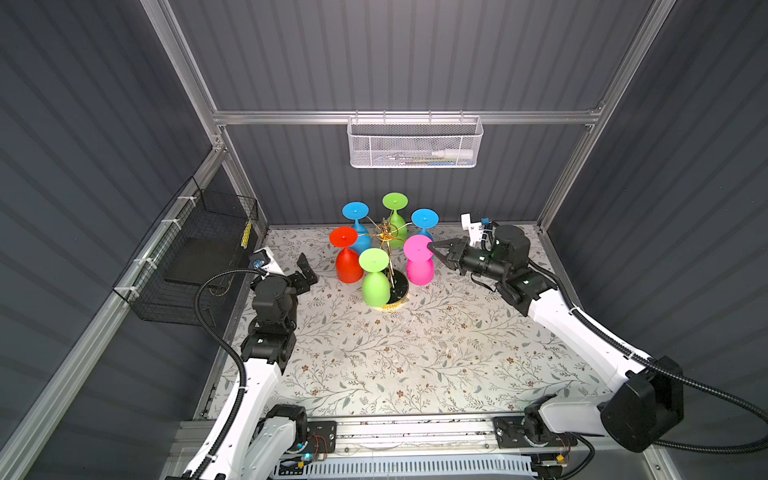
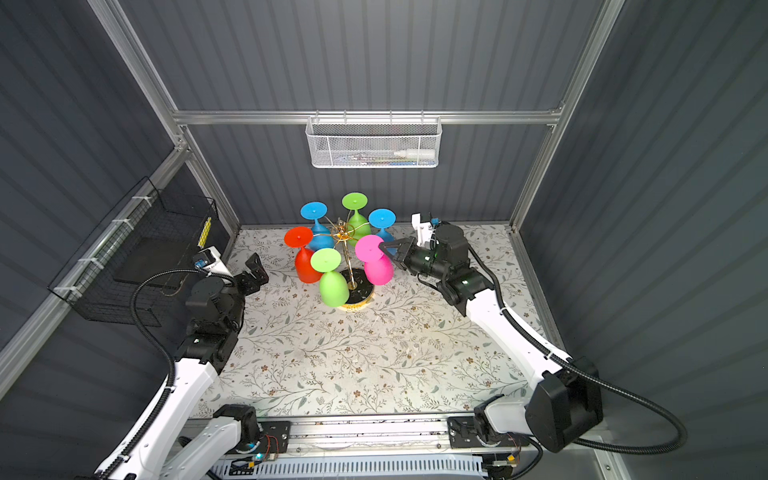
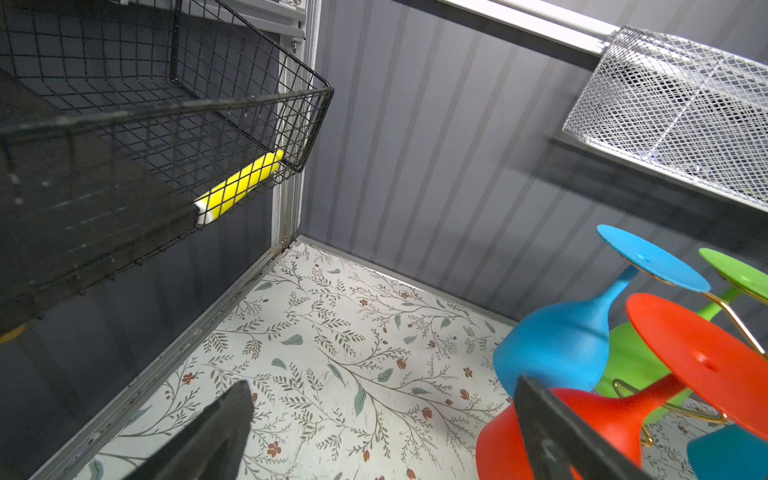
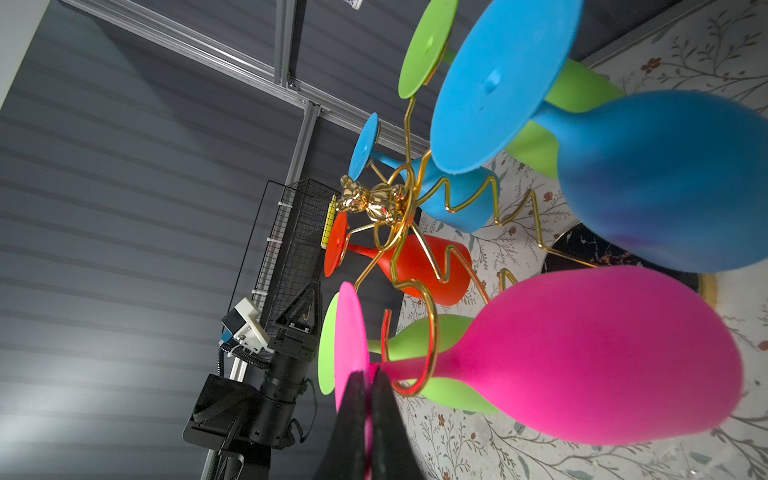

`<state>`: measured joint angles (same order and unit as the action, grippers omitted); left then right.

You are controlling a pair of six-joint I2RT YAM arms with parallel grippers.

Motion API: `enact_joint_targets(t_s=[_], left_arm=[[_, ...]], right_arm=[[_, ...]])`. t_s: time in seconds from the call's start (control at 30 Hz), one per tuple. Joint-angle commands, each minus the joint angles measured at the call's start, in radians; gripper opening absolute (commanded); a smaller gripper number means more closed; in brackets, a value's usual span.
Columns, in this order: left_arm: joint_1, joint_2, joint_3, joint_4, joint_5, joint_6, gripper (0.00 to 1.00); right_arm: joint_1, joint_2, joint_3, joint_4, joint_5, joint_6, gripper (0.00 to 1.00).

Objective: Take the wine glass off the wine glass rack
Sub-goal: 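Close the right gripper on the magenta glass's foot on the rack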

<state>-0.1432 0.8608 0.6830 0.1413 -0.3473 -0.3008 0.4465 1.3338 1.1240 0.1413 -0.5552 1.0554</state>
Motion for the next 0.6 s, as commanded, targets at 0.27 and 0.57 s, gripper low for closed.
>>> enact_joint_targets(t_s=[0.27, 0.57], left_arm=[[-0.002, -0.023, -0.001, -0.008, -0.003, -0.016, 1.00], [-0.002, -0.024, 0.012, -0.008, -0.002, -0.011, 1.00]], right_arm=[[0.002, 0.063, 0.033, 0.125, -0.028, 0.066, 0.00], [0.012, 0.116, 0.080, 0.139, -0.015, 0.066, 0.00]])
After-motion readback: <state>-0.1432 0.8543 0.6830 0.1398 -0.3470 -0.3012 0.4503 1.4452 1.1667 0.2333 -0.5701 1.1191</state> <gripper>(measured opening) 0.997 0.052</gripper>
